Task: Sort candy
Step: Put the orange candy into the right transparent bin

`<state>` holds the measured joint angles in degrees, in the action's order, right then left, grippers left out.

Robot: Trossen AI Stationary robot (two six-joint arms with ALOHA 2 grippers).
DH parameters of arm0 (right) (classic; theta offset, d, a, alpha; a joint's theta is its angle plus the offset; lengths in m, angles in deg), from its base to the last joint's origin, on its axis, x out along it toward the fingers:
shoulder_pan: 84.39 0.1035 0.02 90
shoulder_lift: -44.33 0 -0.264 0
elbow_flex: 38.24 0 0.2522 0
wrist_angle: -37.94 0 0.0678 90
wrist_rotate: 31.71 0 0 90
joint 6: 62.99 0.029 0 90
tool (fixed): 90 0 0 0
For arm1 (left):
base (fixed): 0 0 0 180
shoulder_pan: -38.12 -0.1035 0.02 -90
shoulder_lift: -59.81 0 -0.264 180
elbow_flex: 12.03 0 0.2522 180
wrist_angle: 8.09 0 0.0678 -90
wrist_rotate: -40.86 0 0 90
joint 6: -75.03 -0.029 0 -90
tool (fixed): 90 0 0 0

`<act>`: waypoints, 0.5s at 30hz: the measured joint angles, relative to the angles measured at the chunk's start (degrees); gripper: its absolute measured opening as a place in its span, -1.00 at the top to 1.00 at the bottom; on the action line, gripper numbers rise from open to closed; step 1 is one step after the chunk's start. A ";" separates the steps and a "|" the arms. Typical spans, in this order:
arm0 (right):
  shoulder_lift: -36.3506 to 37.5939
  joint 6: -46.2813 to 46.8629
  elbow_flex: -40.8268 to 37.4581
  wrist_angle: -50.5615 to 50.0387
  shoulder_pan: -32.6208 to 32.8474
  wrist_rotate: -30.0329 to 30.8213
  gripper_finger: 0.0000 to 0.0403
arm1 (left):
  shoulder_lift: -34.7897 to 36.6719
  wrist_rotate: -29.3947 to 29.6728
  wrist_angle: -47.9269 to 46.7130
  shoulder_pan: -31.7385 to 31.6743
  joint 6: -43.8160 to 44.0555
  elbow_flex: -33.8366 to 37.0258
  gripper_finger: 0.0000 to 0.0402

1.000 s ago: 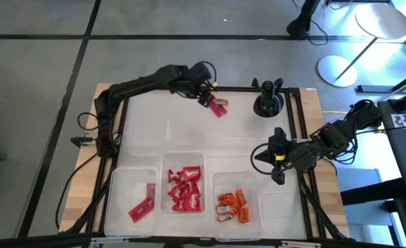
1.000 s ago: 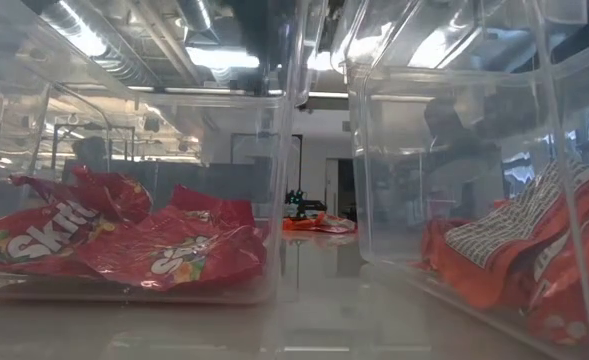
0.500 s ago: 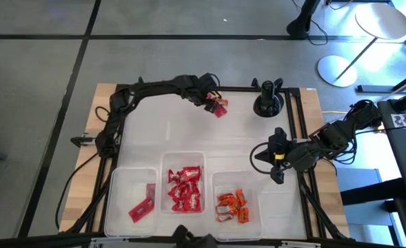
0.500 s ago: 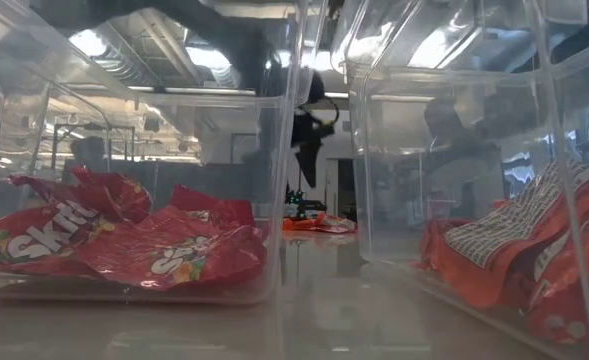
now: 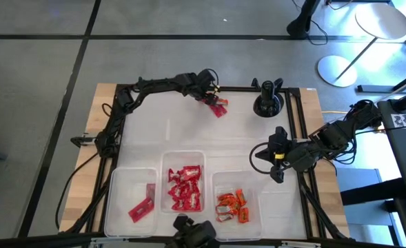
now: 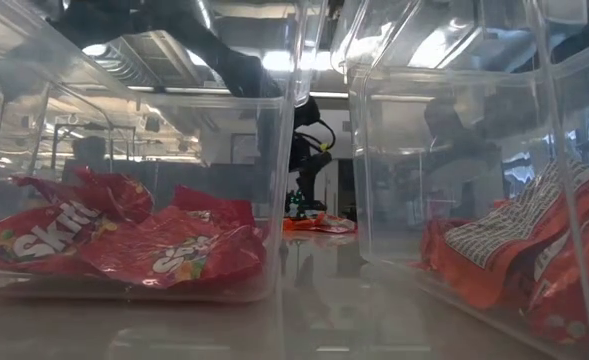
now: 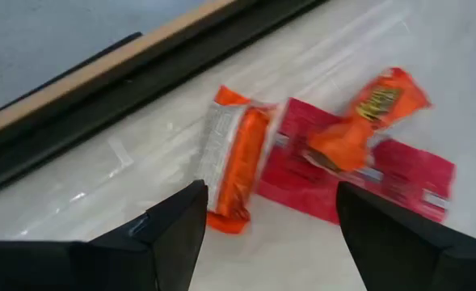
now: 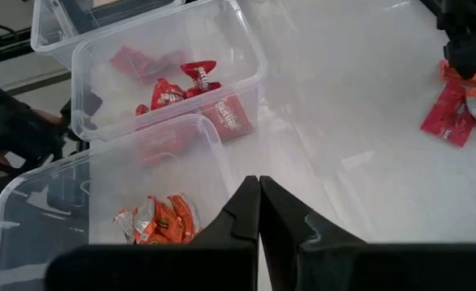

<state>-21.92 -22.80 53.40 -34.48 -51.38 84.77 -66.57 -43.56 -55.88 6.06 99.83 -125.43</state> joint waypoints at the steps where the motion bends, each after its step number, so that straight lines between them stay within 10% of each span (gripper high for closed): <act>1: 0.00 -0.01 0.00 0.02 0.00 0.00 0.97 | -0.19 0.02 0.18 -0.09 -0.30 0.00 -0.30; 15: 0.00 -0.01 0.00 -0.32 -0.02 -0.49 0.97 | -2.93 -4.67 -0.14 -2.88 -0.67 1.68 -0.29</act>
<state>-21.92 -22.80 53.40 -34.79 -51.40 84.27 -69.50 -48.23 -56.02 3.18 99.16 -123.74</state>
